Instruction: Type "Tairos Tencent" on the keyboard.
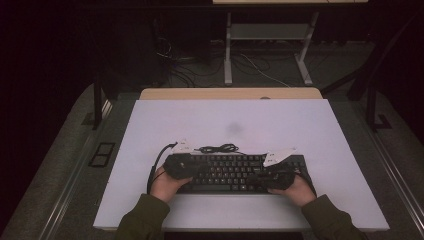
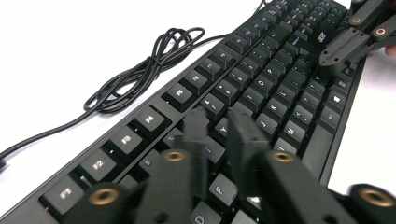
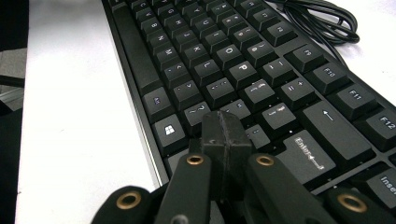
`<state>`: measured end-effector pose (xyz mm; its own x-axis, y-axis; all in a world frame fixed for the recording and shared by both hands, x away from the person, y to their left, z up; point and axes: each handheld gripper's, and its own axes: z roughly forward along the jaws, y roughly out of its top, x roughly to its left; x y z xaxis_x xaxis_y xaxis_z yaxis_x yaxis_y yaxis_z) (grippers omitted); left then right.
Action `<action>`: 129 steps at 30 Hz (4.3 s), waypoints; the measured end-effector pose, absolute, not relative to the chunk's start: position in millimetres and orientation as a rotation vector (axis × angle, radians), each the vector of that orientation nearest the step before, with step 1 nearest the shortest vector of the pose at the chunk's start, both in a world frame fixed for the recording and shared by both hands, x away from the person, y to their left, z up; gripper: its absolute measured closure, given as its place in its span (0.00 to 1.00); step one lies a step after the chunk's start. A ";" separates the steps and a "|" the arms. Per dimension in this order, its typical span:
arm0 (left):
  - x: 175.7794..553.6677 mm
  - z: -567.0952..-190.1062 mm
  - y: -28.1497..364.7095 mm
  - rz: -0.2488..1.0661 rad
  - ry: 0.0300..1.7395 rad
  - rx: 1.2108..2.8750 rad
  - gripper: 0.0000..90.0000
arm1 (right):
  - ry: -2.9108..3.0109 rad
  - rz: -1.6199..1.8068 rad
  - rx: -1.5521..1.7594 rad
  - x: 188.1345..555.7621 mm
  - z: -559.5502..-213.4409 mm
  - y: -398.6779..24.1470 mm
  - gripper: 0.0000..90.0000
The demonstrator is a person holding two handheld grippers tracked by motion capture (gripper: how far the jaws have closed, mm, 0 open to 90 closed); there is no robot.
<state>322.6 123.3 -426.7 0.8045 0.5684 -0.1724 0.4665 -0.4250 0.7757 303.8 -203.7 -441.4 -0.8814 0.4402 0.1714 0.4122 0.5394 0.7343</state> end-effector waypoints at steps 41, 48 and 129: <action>307.1 -428.6 149.7 0.171 0.771 2.025 0.23 | 2.603 1.502 0.843 315.9 -428.1 -201.2 0.45; 304.8 -428.4 155.7 0.183 0.775 2.021 0.23 | 2.589 1.525 0.848 322.7 -426.9 -196.2 0.42; 300.4 -438.6 178.0 0.216 0.823 2.114 0.99 | 2.620 1.559 0.811 342.1 -429.9 -142.8 0.33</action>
